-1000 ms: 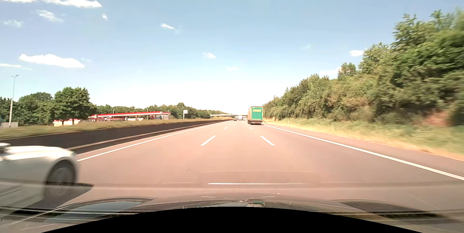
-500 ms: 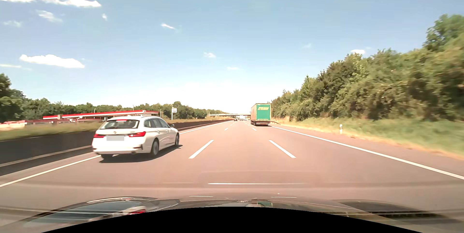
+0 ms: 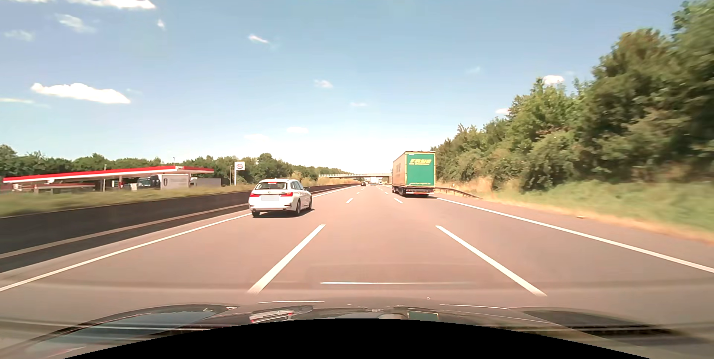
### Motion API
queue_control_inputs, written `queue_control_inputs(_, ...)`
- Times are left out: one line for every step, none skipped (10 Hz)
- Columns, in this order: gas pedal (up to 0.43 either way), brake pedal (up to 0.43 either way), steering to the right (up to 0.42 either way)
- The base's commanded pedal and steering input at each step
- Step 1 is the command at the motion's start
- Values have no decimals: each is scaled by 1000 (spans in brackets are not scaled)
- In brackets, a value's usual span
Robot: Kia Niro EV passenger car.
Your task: Follow the waypoints while adhering to traffic rules and regulations
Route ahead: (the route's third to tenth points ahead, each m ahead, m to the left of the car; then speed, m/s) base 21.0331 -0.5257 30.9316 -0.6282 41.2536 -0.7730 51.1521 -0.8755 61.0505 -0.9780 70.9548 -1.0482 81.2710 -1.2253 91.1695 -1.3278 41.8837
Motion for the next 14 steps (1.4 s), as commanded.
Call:
queue_control_inputs(189,0,-4)
queue_control_inputs(197,0,-3)
queue_control_inputs(209,0,-3)
queue_control_inputs(220,0,-3)
queue_control_inputs(220,0,-3)
queue_control_inputs(228,0,-3)
queue_control_inputs(228,0,-3)
queue_control_inputs(240,0,-3)
queue_control_inputs(248,0,-3)
queue_control_inputs(260,0,-3)
queue_control_inputs(268,0,-3)
queue_control_inputs(268,0,-2)
queue_control_inputs(268,0,-2)
queue_control_inputs(268,0,-2)
